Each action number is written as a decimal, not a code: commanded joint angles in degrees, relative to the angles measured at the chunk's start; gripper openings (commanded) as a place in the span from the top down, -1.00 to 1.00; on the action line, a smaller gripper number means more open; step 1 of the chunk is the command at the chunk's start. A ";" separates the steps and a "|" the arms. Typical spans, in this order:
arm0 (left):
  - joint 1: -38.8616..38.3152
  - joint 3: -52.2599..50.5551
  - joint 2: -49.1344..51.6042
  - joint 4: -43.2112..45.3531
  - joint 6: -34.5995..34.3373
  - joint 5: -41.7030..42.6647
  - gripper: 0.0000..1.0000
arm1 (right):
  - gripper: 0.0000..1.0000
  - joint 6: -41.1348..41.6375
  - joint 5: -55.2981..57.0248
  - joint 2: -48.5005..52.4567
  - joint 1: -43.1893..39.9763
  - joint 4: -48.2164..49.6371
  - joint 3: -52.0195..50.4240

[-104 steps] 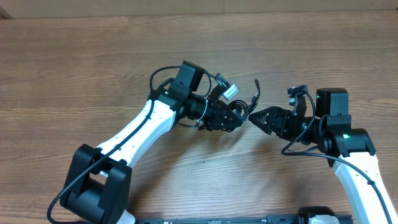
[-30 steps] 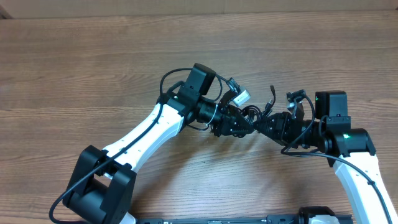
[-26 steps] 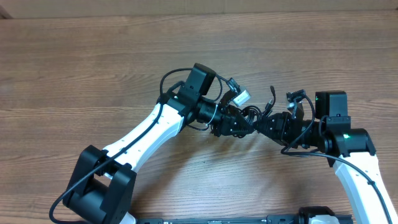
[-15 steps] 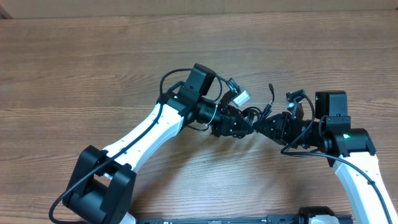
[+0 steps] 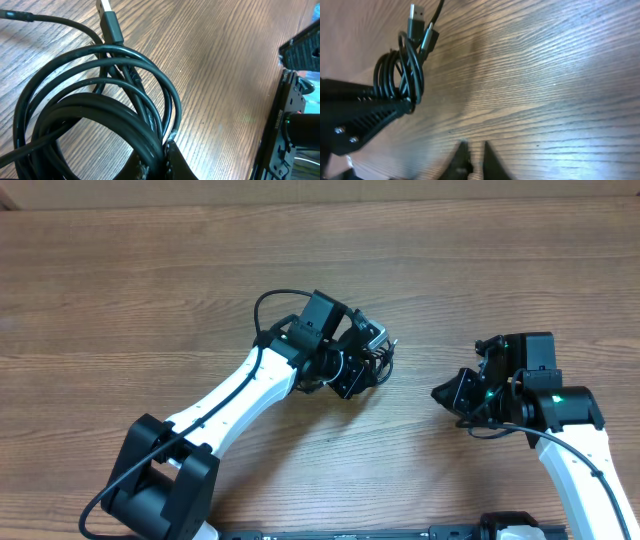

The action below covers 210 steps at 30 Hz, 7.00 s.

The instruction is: Untangle cables

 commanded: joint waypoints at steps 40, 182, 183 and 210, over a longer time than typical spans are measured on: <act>-3.10 0.76 -0.46 12.37 -4.42 37.38 0.91 | 0.64 -0.42 -16.28 -0.20 -0.22 8.59 1.44; -1.99 35.76 5.11 -28.13 -11.08 12.44 0.92 | -0.35 2.25 -15.82 11.96 1.14 16.63 1.42; -1.99 35.76 5.11 -27.34 -11.04 15.82 0.92 | -0.35 2.25 -15.52 11.96 1.14 17.05 1.42; -1.75 35.63 17.90 -3.34 -11.91 -17.94 0.05 | -0.11 11.15 13.75 -1.31 1.11 -3.19 -2.58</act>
